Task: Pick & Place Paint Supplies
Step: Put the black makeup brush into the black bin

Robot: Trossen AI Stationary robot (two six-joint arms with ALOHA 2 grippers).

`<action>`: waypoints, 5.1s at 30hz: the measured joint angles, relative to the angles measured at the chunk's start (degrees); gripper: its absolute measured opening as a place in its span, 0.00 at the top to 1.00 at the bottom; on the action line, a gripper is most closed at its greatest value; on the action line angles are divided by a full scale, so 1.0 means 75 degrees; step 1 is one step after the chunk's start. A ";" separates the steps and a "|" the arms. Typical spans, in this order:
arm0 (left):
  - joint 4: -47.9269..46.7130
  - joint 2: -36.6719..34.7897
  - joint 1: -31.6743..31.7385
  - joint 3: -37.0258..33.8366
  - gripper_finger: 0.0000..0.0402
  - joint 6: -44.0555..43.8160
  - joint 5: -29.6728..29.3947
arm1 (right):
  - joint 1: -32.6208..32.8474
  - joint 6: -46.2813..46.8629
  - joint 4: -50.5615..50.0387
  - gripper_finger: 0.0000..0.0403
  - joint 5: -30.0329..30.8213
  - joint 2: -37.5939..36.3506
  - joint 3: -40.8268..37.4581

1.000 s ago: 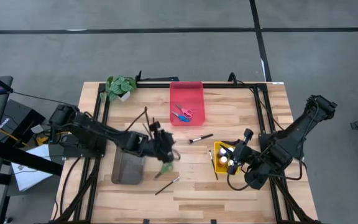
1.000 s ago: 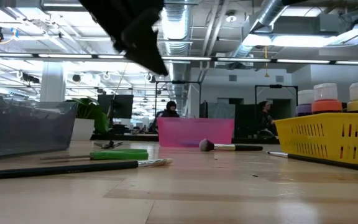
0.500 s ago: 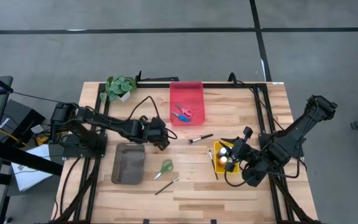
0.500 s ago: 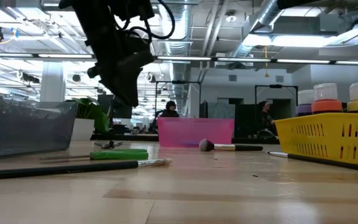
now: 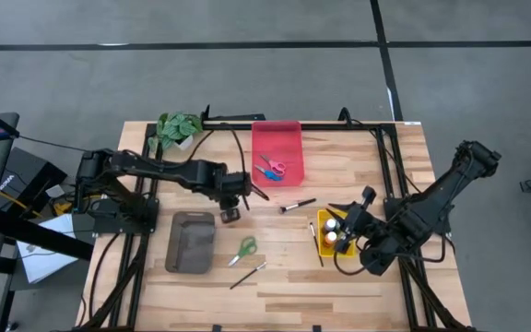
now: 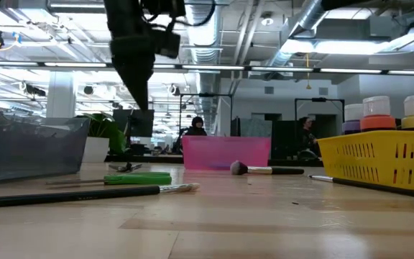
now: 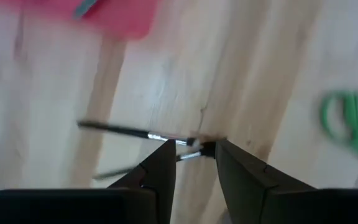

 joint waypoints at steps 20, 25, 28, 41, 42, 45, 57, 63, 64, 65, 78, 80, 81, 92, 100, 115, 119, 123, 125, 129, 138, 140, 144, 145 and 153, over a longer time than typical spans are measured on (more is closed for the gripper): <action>-0.0422 0.2193 -0.0674 0.0278 0.68 0.4185 0.0842 | 0.0329 0.0028 -0.0080 0.86 -0.0034 -0.0294 0.0006; -0.0468 0.2206 -0.0650 0.0594 0.62 0.4735 0.0770 | 0.0326 0.0028 -0.0135 0.86 -0.0037 -0.0294 0.0006; -0.0504 0.2200 -0.0570 0.0685 0.58 0.4965 0.0722 | 0.0326 0.0028 -0.0221 0.86 -0.0041 -0.0294 0.0005; -0.0542 0.2460 -0.0402 0.0653 0.60 0.4924 0.0709 | 0.0326 0.0031 -0.0207 0.86 -0.0209 -0.0294 0.0003; -0.0511 0.2562 -0.0409 0.0653 0.60 0.4919 0.0658 | 0.0326 0.0034 -0.0188 0.86 -0.0212 -0.0293 0.0003; -0.0536 0.2851 -0.0441 0.0647 0.59 0.4972 0.0182 | 0.0326 0.0050 -0.0188 0.86 -0.0212 -0.0291 0.0000; -0.0490 0.3025 -0.0391 0.0665 0.63 0.5169 0.0122 | 0.0326 0.0031 -0.0220 0.86 -0.0241 -0.0291 0.0000; -0.0487 0.3025 -0.0342 0.0656 0.70 0.5172 0.0253 | 0.0326 0.0028 -0.0220 0.86 -0.0262 -0.0291 0.0000; -0.0487 0.3025 -0.0342 0.0656 0.71 0.5171 0.0259 | 0.0326 0.0028 -0.0220 0.86 -0.0262 -0.0291 0.0000; -0.0487 0.3025 -0.0342 0.0653 0.73 0.5169 0.0261 | 0.0326 0.0028 -0.0220 0.86 -0.0262 -0.0291 0.0000; -0.0459 0.3028 -0.0348 0.0648 0.88 0.5169 0.0293 | 0.0326 0.0028 -0.0218 0.86 -0.0267 -0.0291 0.0000; -0.0436 0.3028 -0.0345 0.0650 0.90 0.5169 0.0279 | 0.0326 0.0028 -0.0217 0.86 -0.0267 -0.0291 0.0000; -0.0425 0.3028 -0.0345 0.0650 0.91 0.5169 0.0263 | 0.0326 0.0031 -0.0217 0.86 -0.0267 -0.0291 0.0000; -0.0346 0.3031 -0.0342 0.0659 1.00 0.5163 0.0250 | 0.0326 0.0031 -0.0209 0.86 -0.0270 -0.0291 0.0000; -0.0375 0.2998 -0.0342 0.0656 1.00 0.5163 0.0250 | 0.0326 0.0031 -0.0185 0.86 -0.0270 -0.0291 0.0000; -0.0426 0.2264 -0.0336 0.0665 1.00 0.5187 -0.0007 | 0.0326 0.0083 -0.0179 0.86 -0.0276 -0.0297 0.0000; -0.0468 0.1582 -0.0352 0.0671 1.00 0.4991 0.0013 | 0.0326 0.0085 -0.0185 0.86 -0.0276 -0.0297 0.0000; -0.0599 0.0833 -0.0465 0.0671 1.00 0.4508 0.0324 | 0.0326 0.0086 -0.0188 0.86 -0.0273 -0.0297 0.0000; -0.0656 0.0478 -0.0597 0.0671 1.00 0.4212 0.0452 | 0.0326 0.0086 -0.0188 0.86 -0.0270 -0.0297 0.0000; -0.0796 -0.0088 -0.0984 0.0671 1.00 0.3560 0.0622 | 0.0315 0.0086 -0.0191 0.86 -0.0264 -0.0296 0.0000; -0.1449 -0.0488 -0.2470 0.0674 1.00 0.1558 0.0770 | 0.0315 0.0086 -0.0194 0.86 -0.0259 -0.0294 0.0000; -0.1446 -0.0481 -0.2841 0.0674 1.00 0.1133 0.0898 | 0.0315 0.0089 -0.0194 0.86 -0.0259 -0.0294 0.0000; -0.1423 -0.0428 -0.3512 0.0674 1.00 0.0202 0.0937 | 0.0315 0.0095 -0.0191 0.86 -0.0259 -0.0294 0.0000; -0.1367 -0.0436 -0.3661 0.0674 1.00 -0.0045 0.0938 | 0.0315 0.0109 -0.0191 0.86 -0.0259 -0.0294 0.0000; -0.0991 -0.0408 -0.4574 0.0674 1.00 -0.1859 0.1059 | 0.0315 0.0106 -0.0103 0.86 -0.0262 -0.0294 0.0000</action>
